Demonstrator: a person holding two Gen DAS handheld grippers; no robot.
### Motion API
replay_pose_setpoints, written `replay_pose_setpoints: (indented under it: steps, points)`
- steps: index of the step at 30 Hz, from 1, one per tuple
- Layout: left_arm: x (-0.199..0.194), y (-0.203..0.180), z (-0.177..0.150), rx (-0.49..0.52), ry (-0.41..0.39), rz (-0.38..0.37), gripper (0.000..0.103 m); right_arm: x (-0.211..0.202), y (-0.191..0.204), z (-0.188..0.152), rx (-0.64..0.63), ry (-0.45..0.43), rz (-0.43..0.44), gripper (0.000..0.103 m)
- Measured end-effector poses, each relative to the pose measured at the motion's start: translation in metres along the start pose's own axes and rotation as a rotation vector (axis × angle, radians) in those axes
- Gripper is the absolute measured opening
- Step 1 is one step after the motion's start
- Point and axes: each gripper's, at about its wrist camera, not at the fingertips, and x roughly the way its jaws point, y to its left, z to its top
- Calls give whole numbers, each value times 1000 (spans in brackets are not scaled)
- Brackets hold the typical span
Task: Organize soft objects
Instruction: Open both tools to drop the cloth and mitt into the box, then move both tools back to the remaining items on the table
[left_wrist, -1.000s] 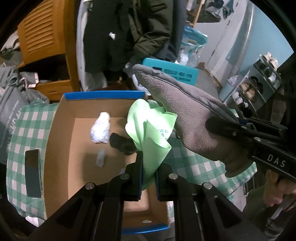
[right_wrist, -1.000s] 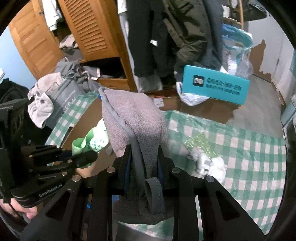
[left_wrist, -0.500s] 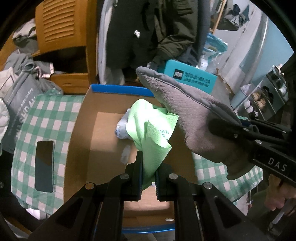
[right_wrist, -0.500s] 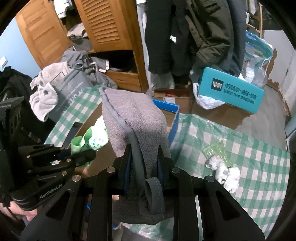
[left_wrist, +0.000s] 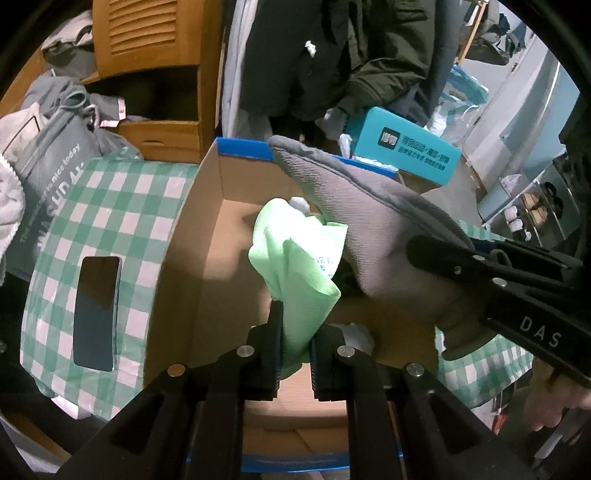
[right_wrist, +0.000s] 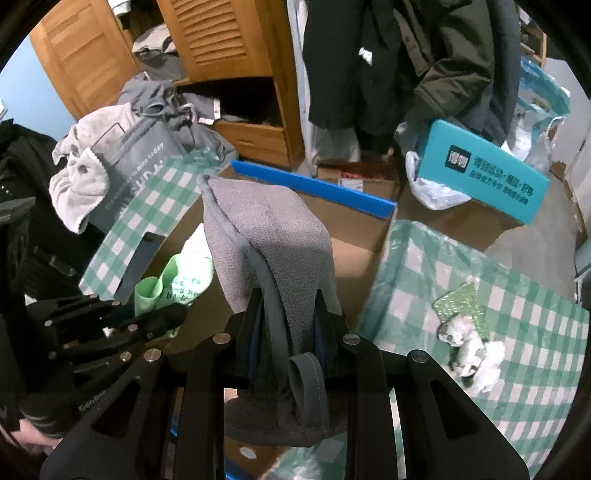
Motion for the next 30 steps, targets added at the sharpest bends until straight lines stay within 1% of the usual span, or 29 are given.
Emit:
replay_pose_setpoints:
  steps: [1, 2, 3, 4, 5, 6, 7, 10, 11, 12, 13, 15, 18, 22, 27, 30]
  points:
    - [2, 1, 0, -2, 4, 8, 12, 4, 0, 0, 7, 6, 10, 22]
    - [2, 2, 0, -2, 8, 14, 16, 7, 1, 0, 13, 11, 17, 23]
    - [3, 2, 0, -6, 10, 22, 25, 10, 1, 0, 17, 17, 25, 23]
    - [3, 4, 0, -12, 9, 31, 30, 13, 2, 1, 19, 22, 33, 25]
    - [2, 5, 0, -15, 2, 37, 38, 16, 2, 1, 23, 27, 39, 27]
    - [1, 5, 0, -15, -3, 40, 40, 19, 3, 1, 28, 36, 47, 33]
    - [0, 5, -1, -6, -9, 43, 40, 21, 4, 1, 30, 41, 48, 37]
    - [-2, 4, 0, 6, -12, 44, 40, 24, 6, 1, 34, 51, 46, 44]
    - [-2, 4, 0, 6, -12, 41, 40, 23, 5, 1, 35, 50, 52, 44]
    - [-2, 4, 1, 7, -13, 40, 41, 22, 5, 2, 36, 47, 52, 47]
    - [-2, 5, 1, 7, -13, 41, 42, 20, 4, 2, 37, 41, 49, 52]
    - [-3, 6, 1, 1, -14, 42, 42, 15, 3, 3, 41, 28, 44, 56]
    - [-3, 6, 2, -6, -14, 38, 42, 8, 1, 3, 42, 17, 39, 58]
    - [-4, 0, 1, 4, -13, 30, 43, -2, -4, 2, 25, -7, 11, 65]
    - [-5, -10, 1, 19, -15, 19, 51, -12, -13, -4, 14, -18, -22, 67]
    - [-6, -18, 1, 32, -18, 13, 53, -17, -20, -8, 10, -25, -39, 68]
